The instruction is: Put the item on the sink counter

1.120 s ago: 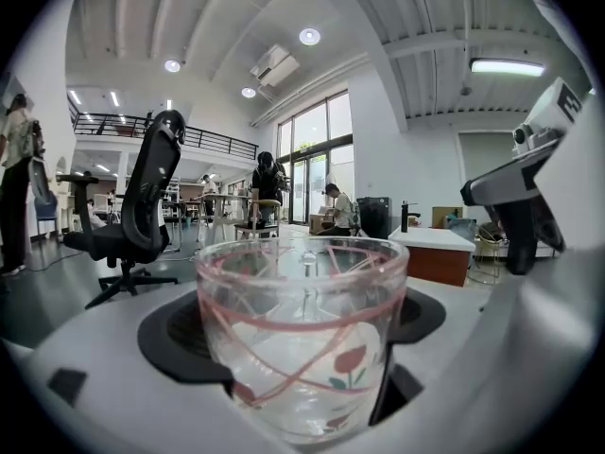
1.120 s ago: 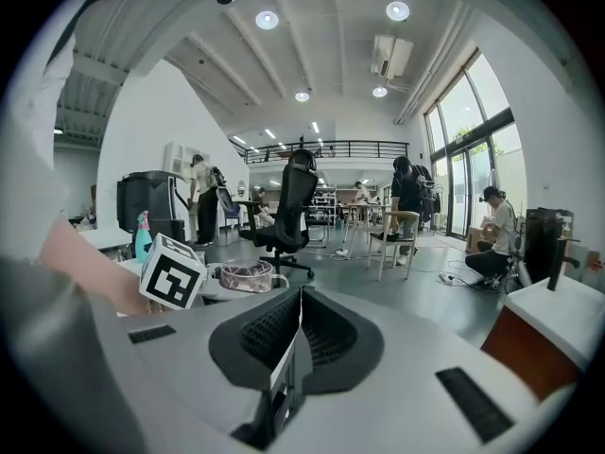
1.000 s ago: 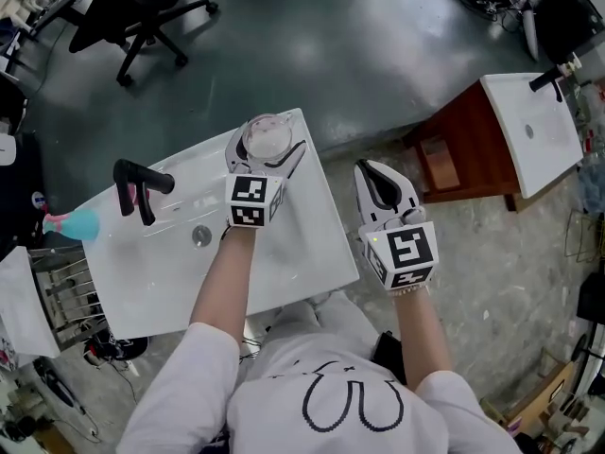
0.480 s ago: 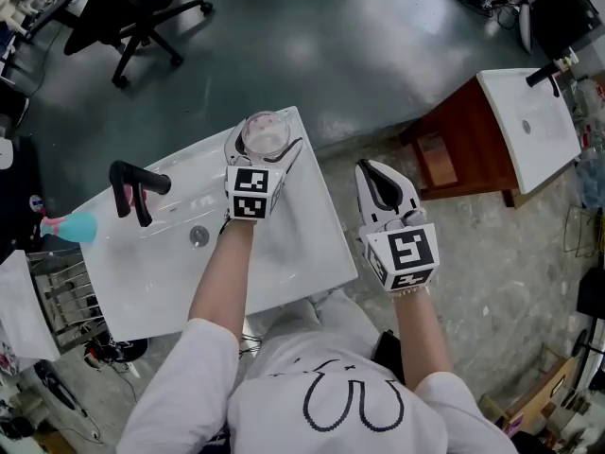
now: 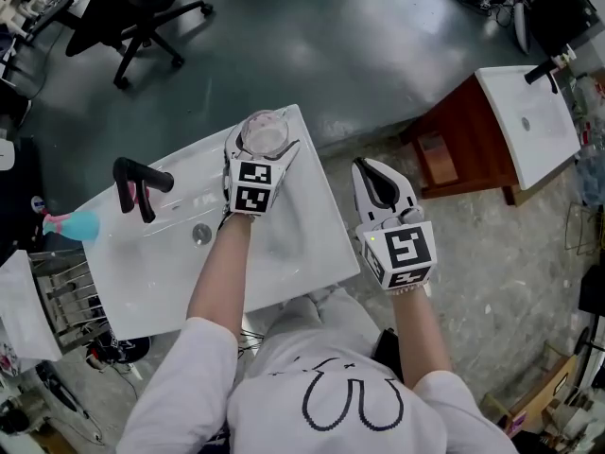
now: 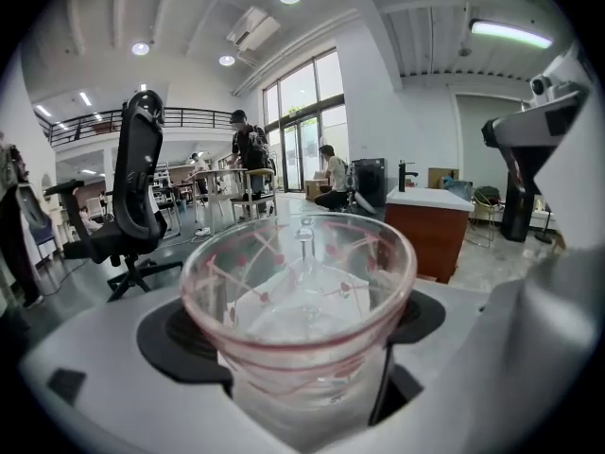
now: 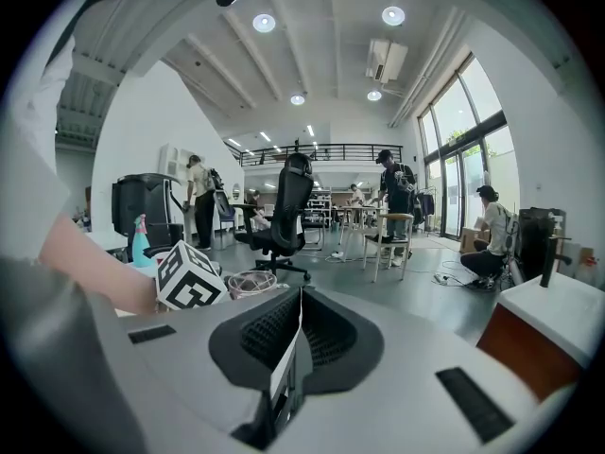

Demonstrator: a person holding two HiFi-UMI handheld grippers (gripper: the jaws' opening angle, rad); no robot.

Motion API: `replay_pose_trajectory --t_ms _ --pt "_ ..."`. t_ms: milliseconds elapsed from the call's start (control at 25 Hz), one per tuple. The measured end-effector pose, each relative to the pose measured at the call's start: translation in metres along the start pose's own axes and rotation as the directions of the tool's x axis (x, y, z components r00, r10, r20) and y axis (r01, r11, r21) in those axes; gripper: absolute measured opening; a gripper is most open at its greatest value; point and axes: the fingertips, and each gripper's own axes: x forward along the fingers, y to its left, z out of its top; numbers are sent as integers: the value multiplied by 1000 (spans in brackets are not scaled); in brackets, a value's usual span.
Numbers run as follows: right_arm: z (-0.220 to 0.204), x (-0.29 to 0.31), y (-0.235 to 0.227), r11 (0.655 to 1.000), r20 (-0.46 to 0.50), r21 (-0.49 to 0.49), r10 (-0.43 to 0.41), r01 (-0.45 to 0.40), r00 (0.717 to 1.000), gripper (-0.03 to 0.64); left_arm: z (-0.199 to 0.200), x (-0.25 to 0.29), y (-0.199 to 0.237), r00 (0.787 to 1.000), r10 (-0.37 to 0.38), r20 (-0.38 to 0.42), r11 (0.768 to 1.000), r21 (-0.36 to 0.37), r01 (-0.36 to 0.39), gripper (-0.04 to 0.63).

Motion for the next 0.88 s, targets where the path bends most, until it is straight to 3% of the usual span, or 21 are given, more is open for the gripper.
replay_pose_trajectory --t_ms 240,600,880 --pt "3 0 6 1000 6 4 3 -3 1000 29 -6 -2 -1 999 -11 -53 1000 9 12 479" --pt "2 -7 13 1000 10 8 4 -4 1000 29 -5 -10 4 997 67 -39 997 -40 -69 500" --pt "3 -19 19 1000 13 25 -5 4 1000 29 11 -33 -2 998 59 0 996 -62 -59 523"
